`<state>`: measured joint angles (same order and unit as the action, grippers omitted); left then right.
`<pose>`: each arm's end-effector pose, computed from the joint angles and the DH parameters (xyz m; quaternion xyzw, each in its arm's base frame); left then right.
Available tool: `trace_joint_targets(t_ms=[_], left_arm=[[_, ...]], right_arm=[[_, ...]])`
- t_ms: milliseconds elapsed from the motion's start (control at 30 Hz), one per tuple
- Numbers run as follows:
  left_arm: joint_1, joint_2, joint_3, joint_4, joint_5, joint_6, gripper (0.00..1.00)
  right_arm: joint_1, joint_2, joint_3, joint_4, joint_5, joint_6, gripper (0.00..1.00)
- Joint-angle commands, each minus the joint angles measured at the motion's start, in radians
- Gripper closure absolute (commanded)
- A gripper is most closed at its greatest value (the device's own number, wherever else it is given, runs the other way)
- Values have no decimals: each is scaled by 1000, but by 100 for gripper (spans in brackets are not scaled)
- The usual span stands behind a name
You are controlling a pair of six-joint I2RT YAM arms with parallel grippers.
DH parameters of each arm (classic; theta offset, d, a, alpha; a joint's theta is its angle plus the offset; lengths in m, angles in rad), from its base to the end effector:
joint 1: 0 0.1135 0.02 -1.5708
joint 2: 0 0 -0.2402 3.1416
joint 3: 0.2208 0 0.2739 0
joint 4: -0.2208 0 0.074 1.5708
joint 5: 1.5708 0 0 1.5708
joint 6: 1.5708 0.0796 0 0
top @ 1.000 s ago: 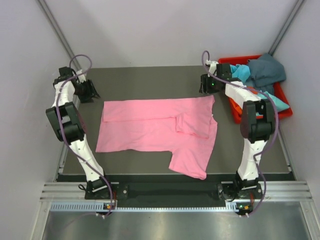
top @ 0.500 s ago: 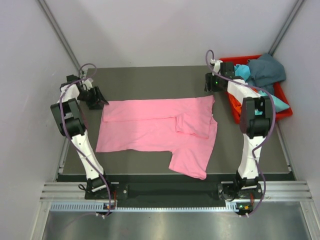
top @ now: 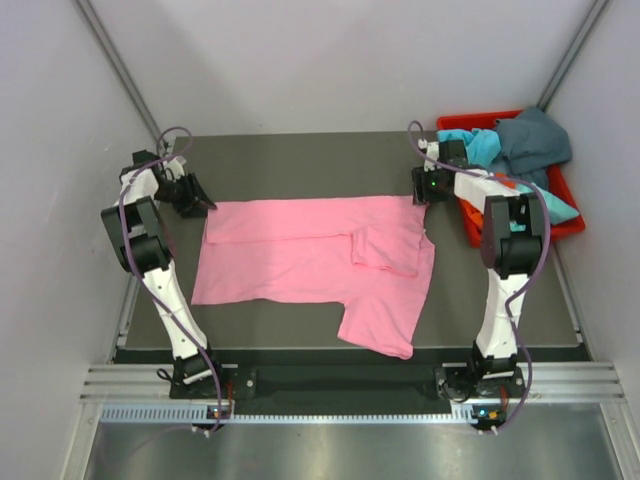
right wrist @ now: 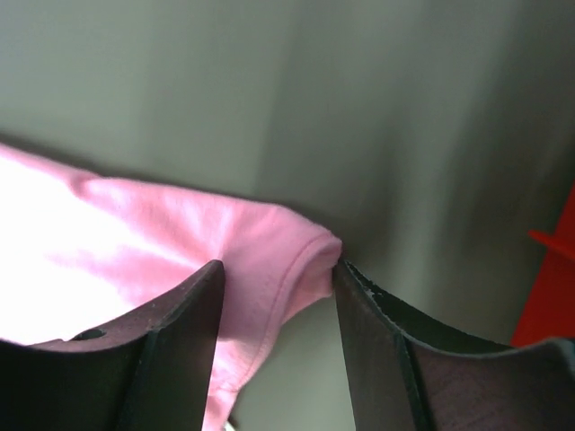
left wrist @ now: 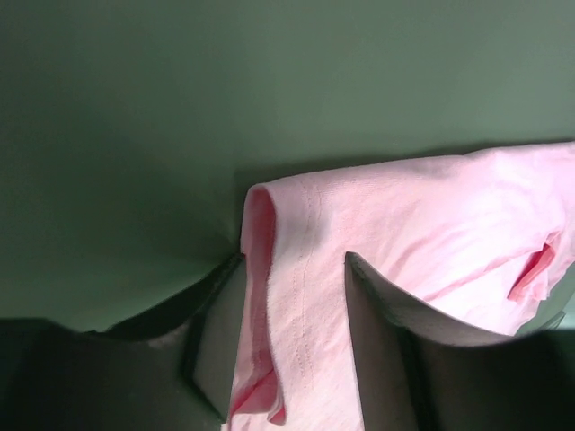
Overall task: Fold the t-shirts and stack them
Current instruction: Fold the tshirt
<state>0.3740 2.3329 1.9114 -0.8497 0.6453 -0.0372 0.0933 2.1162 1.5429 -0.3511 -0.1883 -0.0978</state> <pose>0.4781 0.1362 0.1012 -0.1451 0.9277 -0.2854 0.1921 0.4898 0.0608 0.1028 -0.1198 0.9369 0.0884 0.3164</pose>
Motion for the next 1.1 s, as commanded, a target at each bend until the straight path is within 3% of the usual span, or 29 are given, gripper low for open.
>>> trace_joint_targets(t_ms=[0, 100, 233, 300, 333, 400, 1067], left_arm=[[11, 14, 8, 1, 28, -3, 53], [9, 8, -5, 4, 30, 0, 72], [9, 3, -14, 8, 5, 6, 95], [11, 8, -12, 8, -2, 6, 100], [9, 9, -15, 9, -7, 8, 100], [11, 9, -14, 11, -10, 11, 100], [-27, 151, 224, 75, -99, 63, 100]], right_arm=[[-6, -76, -10, 9, 7, -28, 48], [-7, -62, -6, 15, 12, -34, 58], [-9, -39, 11, 30, 15, -37, 81], [-9, -24, 17, 37, 13, -39, 88], [-9, -21, 22, 43, 9, -39, 96], [-9, -10, 28, 49, 6, -37, 100], [-6, 142, 221, 98, 26, -31, 100]])
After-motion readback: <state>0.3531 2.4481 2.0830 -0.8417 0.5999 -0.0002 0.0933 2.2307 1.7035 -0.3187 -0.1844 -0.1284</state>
